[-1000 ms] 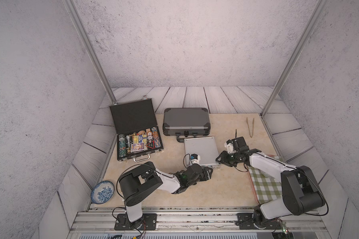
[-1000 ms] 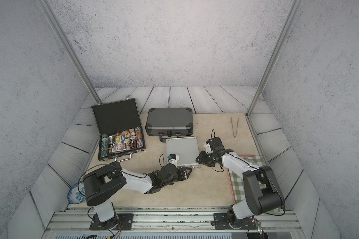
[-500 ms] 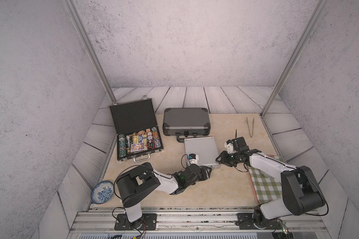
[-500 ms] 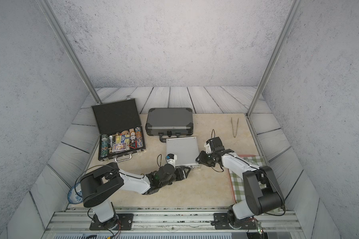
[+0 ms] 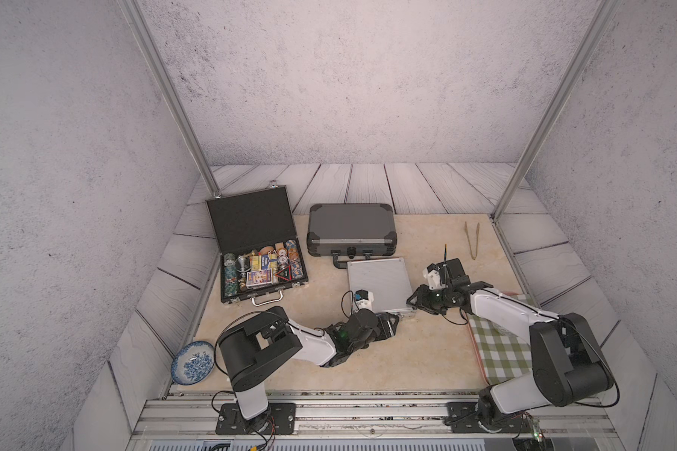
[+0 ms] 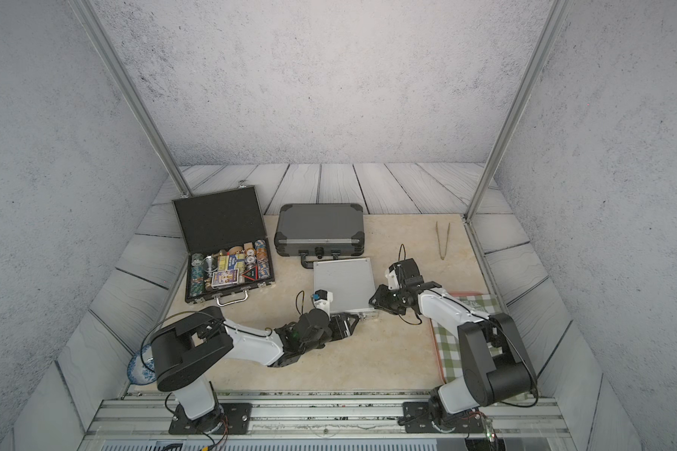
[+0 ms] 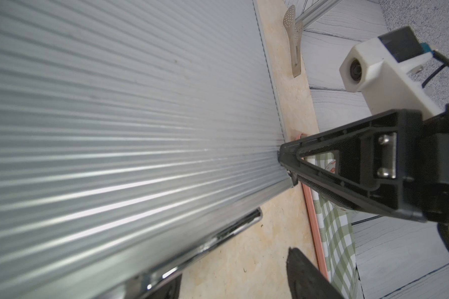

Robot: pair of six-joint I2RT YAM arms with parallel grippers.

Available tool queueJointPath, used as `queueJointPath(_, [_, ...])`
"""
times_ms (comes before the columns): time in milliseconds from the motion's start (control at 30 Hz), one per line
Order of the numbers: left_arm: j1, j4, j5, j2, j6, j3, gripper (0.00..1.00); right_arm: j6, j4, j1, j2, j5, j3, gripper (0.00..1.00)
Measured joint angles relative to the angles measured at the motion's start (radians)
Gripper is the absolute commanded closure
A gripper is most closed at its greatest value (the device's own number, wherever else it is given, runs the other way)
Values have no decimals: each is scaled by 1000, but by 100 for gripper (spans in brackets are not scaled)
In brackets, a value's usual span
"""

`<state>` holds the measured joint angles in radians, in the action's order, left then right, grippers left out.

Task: Close the poker set cases
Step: Fasten the fastener on the poker set case.

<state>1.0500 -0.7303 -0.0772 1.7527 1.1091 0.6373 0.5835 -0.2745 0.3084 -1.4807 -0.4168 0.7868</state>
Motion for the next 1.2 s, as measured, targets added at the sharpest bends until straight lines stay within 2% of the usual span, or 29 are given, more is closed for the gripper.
queueJointPath(667, [-16, 15, 43, -25, 44, 4, 33, 0, 11, 0, 0, 0, -4, 64])
queueJointPath(1200, [-13, 37, 28, -26, 51, 17, 33, 1, 13, 0, 0, 0, -4, 64])
